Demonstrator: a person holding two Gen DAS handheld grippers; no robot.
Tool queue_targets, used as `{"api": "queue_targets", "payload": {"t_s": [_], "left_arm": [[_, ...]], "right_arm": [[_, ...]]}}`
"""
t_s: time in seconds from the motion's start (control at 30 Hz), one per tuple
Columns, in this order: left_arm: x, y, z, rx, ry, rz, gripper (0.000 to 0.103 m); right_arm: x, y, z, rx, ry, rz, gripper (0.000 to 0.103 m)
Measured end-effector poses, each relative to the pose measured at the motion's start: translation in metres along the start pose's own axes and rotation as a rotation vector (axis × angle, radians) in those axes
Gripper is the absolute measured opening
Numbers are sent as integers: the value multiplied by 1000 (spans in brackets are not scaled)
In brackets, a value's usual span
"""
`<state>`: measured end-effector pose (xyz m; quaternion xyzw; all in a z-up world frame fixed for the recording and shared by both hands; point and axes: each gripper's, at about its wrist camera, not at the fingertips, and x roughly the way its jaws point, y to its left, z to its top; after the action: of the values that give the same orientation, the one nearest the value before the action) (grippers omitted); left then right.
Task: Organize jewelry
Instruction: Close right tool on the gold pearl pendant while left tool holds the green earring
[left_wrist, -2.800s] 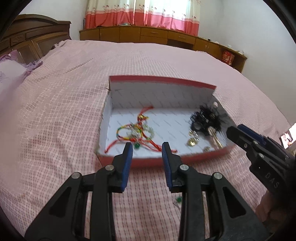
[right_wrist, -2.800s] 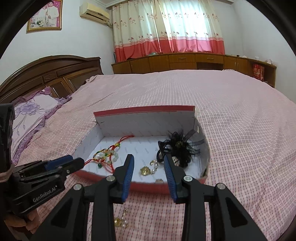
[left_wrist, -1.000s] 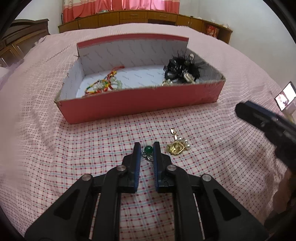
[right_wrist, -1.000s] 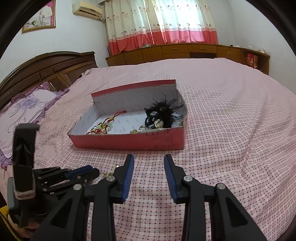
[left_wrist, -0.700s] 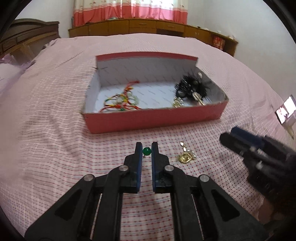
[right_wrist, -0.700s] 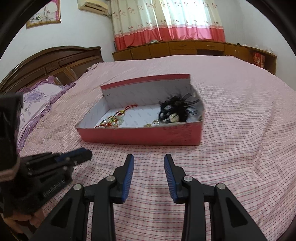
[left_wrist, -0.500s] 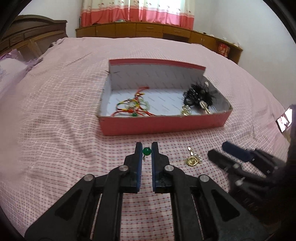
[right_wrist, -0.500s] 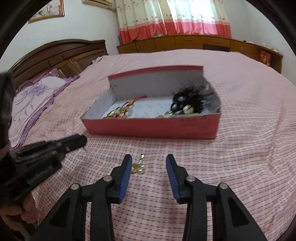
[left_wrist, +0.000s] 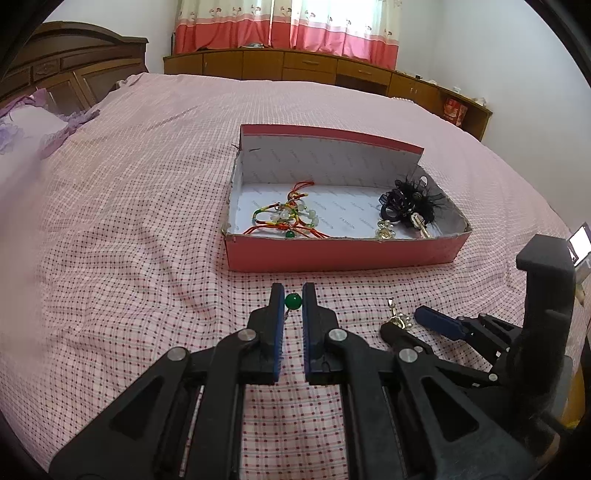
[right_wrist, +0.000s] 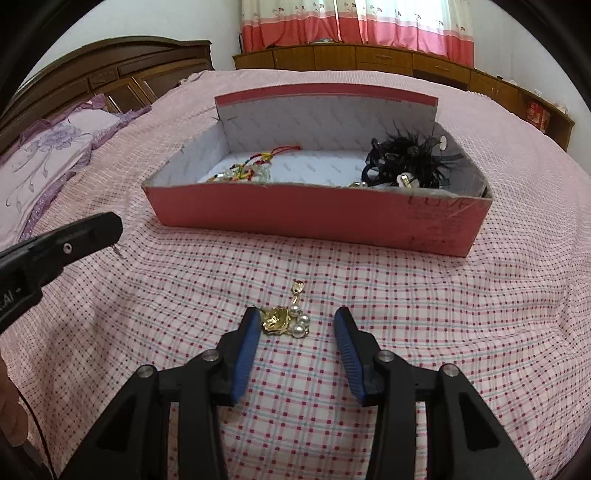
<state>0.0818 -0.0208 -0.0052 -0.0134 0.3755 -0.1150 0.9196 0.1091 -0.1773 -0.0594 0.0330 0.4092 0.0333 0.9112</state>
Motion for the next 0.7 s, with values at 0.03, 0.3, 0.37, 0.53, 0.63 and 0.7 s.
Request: {"api": "queue_targets", "payload": {"t_s": [0.03, 0.3, 0.37, 0.53, 0.63, 0.7], "left_arm": [[0, 0, -1, 1, 0, 1, 0], [0, -1, -4, 5, 6, 2, 0], [0, -1, -4, 5, 6, 0, 0], [-2, -4, -3, 7, 1, -4, 0], [-4, -5, -2, 6, -4, -7, 0], [-6, -6, -1, 6, -8, -9, 0]], "right_arm": [[1, 0, 0, -3, 0, 0, 29], [-1, -1, -4, 0, -20, 0, 13], [-3, -2, -4, 2, -27, 3, 13], [-13, -4, -5, 9, -53, 5, 13], [-21, -6, -5, 13, -70, 6, 13], [-27, -8, -5, 13, -86, 3, 13]]}}
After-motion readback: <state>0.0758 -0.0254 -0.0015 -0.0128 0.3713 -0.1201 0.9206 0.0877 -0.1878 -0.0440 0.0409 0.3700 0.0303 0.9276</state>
